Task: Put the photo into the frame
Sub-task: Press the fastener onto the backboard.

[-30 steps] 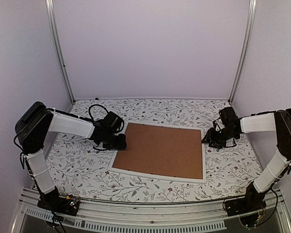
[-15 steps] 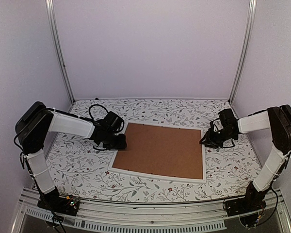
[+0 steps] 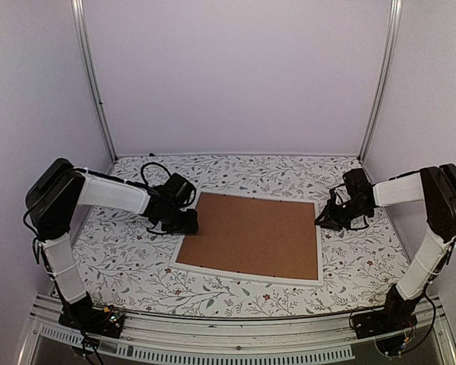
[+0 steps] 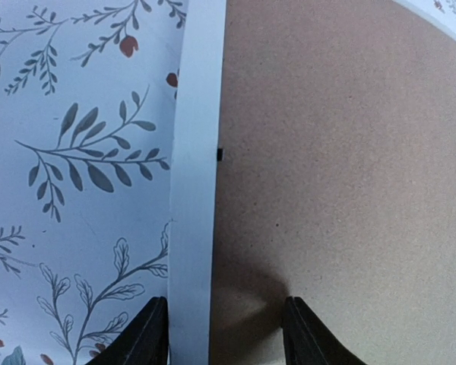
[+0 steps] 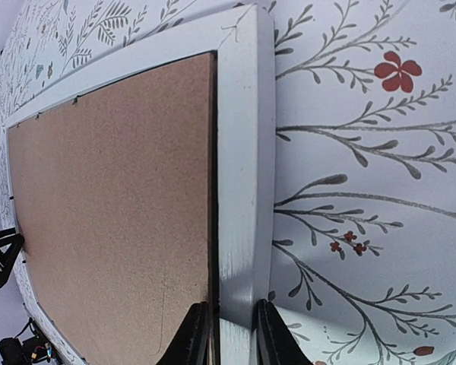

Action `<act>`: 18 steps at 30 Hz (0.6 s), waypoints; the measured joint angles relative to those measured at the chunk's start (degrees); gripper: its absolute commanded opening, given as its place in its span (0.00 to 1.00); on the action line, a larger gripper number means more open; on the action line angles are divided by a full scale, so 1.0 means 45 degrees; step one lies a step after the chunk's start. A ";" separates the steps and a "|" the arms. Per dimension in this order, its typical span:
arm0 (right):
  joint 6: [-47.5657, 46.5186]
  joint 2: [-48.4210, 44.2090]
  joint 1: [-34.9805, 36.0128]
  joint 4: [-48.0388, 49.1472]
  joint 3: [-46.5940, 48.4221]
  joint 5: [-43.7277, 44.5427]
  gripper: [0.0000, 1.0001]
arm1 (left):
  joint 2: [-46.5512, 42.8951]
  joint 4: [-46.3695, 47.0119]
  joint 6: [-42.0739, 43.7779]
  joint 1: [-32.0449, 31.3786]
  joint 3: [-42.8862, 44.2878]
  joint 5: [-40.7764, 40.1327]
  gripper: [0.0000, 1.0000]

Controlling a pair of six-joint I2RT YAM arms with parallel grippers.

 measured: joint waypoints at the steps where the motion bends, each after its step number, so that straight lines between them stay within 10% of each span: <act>1: -0.0005 0.0010 0.0005 -0.0049 0.0034 -0.0005 0.19 | 0.0015 -0.0034 0.0000 0.0000 0.0029 0.0000 0.51; 18: -0.0189 0.0029 0.0068 -0.0340 0.0194 0.0024 0.30 | 0.0005 -0.0029 -0.0034 0.0000 0.0015 0.0000 0.52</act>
